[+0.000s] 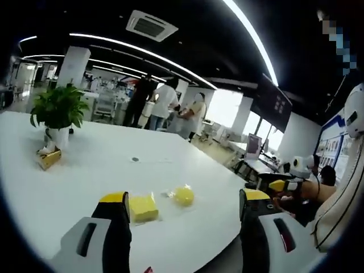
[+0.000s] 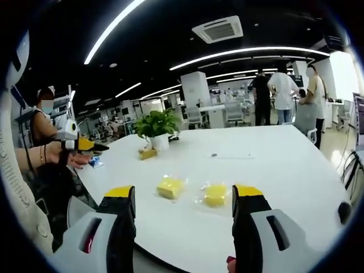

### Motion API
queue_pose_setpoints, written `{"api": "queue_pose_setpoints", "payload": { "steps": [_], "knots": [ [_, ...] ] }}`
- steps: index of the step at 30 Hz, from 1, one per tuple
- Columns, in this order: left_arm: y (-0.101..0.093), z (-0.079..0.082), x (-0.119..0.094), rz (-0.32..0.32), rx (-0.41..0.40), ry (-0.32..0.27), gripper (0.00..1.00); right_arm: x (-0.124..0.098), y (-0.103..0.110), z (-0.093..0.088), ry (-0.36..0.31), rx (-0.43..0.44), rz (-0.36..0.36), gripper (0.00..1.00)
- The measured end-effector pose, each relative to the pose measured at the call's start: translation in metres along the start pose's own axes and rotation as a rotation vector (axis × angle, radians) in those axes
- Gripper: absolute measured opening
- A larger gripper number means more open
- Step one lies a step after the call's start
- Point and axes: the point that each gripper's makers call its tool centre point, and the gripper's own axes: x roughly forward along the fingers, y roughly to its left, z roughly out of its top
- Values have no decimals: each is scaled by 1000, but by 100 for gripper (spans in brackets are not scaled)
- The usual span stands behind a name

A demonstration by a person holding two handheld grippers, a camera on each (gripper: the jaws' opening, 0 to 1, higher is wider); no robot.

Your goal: Compare the silicone blocks by pressing each to a similar depth, holding the contact briefly, and releasing to observe deformation and rebound differences across the visible hardness samples.

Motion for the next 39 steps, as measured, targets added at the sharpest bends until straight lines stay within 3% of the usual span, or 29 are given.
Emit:
{"api": "queue_pose_setpoints", "payload": {
  "steps": [10,17,21,28,39],
  "knots": [
    [21,23,26,-25,3,12,80,11,-13,6,20,-8,-7,65],
    [38,26,49,-39,-58,18,79,20,-20,4,37,0,-10,65],
    [52,20,64,-31,-78,41,80,25,-24,0,50,5,-15,65],
    [79,7,90,-31,-191,42,80,37,-28,-8,77,26,-18,65],
    [124,-29,127,-9,-329,39,78,49,-34,-28,129,69,-41,65]
  ]
}}
